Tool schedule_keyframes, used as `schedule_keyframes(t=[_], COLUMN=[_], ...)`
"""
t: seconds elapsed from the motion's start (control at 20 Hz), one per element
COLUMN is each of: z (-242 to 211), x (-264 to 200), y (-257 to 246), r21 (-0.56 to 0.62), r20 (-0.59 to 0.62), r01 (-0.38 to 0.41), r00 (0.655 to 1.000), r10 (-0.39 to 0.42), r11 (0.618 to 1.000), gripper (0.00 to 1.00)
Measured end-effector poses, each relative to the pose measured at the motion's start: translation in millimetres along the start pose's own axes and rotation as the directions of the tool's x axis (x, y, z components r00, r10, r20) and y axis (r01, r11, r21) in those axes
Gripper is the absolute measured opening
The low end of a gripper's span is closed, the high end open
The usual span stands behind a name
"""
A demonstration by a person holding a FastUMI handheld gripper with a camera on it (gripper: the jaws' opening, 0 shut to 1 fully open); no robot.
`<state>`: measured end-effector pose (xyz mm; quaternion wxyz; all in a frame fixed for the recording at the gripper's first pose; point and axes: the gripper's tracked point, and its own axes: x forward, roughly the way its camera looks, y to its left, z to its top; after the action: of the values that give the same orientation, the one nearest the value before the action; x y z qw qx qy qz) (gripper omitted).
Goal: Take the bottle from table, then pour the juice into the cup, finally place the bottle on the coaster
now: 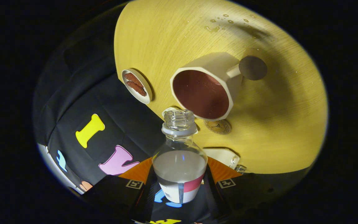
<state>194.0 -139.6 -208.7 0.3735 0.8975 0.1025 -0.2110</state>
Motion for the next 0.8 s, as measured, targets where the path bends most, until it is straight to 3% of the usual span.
schedule_keyframes(t=[0.15,0.3,0.4,0.55,0.8], z=[-9.0,-27.0,-44.2,-64.4,-86.2], x=[-5.2,-15.6,-20.1,-34.4,-45.4], y=[-7.4,-22.6,-27.8,-32.9,-51.3], r21=[-0.213,-0.504,-0.678,-0.862,-0.992], r20=[0.029,0.032,0.011,-0.020,-0.047], r01=[-0.060,-0.058,-0.057,-0.075,-0.059], r00=[0.997,0.996,0.996,0.993,0.994], r10=[0.068,0.085,0.087,0.115,0.104], r11=[0.975,0.862,0.733,0.501,0.116], gripper=[0.71,0.71,0.71,0.71,0.71])
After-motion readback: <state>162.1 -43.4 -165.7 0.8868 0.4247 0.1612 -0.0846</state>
